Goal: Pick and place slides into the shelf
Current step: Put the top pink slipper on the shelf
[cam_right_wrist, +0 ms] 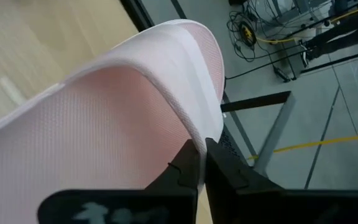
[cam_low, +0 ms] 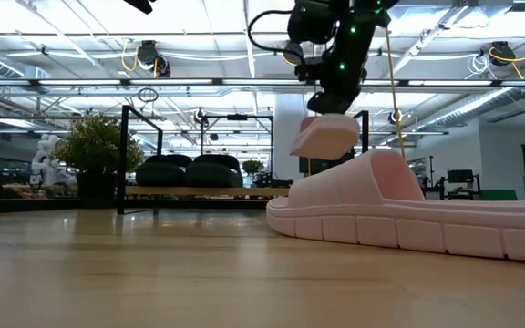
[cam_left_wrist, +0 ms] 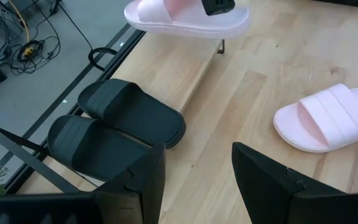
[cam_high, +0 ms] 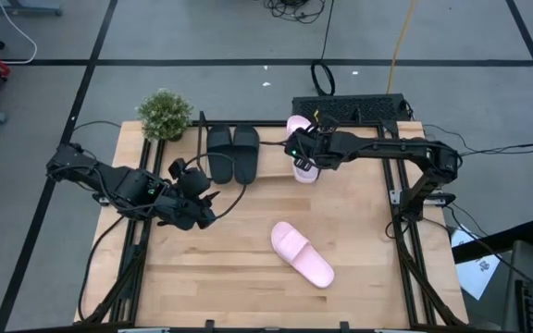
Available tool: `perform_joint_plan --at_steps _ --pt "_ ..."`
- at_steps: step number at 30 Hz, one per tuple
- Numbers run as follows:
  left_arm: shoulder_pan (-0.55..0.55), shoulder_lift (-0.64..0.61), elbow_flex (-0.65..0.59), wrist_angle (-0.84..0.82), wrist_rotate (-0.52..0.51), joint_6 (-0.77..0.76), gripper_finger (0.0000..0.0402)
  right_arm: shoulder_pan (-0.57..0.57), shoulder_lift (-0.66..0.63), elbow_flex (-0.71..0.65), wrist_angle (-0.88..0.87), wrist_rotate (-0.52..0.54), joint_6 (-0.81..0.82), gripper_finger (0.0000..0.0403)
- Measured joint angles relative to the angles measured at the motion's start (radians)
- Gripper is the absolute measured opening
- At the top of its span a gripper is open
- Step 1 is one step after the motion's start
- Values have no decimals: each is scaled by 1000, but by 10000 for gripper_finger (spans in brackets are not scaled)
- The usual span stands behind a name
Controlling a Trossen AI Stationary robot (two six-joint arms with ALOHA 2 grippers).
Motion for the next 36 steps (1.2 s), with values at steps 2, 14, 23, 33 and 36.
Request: perform_joint_plan --at_steps 2,14,23,33,36 --pt "0 0 0 0 0 0 182 -2 0 -21 15 -1 -2 0" --pt "0 0 0 0 0 0 182 -16 0 -93 114 0 -33 0" --pt "0 0 0 0 0 0 182 -46 7 -95 117 0 -27 0" --pt "0 0 0 0 0 6 182 -47 7 -95 116 -27 -17 0" --pt "0 0 0 0 0 6 182 -47 7 -95 127 -27 -17 0"
